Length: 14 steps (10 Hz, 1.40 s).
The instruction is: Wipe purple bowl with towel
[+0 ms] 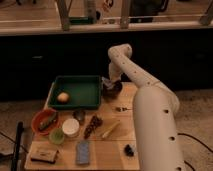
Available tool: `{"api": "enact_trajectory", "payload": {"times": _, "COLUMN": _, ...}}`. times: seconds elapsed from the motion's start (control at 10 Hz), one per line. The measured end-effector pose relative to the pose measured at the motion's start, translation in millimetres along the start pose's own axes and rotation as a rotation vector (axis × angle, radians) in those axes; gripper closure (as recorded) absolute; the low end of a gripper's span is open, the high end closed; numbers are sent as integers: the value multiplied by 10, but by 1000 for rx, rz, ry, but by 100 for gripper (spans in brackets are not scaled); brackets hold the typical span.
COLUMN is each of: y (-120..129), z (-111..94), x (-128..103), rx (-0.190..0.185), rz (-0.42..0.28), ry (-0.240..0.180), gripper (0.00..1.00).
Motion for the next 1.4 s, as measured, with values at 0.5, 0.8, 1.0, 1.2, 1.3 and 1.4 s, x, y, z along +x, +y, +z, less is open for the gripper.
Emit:
{"api": "enact_trajectory", "payload": {"times": 0.5, "y": 202, "z": -47, "x": -267, "rx": -24, "rz": -106, "ry": -23, "gripper": 100}}
{"api": "enact_trajectory", "payload": {"times": 0.8, "y": 444, "z": -144, "x": -221, "rx": -54, "rz": -124, "ry": -3, "gripper": 100}}
{"api": "enact_trajectory", "payload": {"times": 1.0, "y": 534, "z": -171, "x": -87, "rx": -69, "rz": -107, "ry": 18, "gripper": 100}}
{"api": "enact_trajectory", "payload": {"times": 1.2, "y": 506, "z": -171, "x": 51, "rx": -65, "rz": -67, "ry": 59, "gripper": 100}}
{"api": "enact_trajectory", "payload": {"times": 1.3, "y": 429, "z": -162, "x": 100, "rx": -51, "rz": -57, "ry": 75, "gripper": 100}}
{"api": "enact_trajectory", "payload": {"times": 1.4, "y": 374, "z": -145, "x": 129, "rx": -39, "rz": -49, "ry": 80, "gripper": 100}}
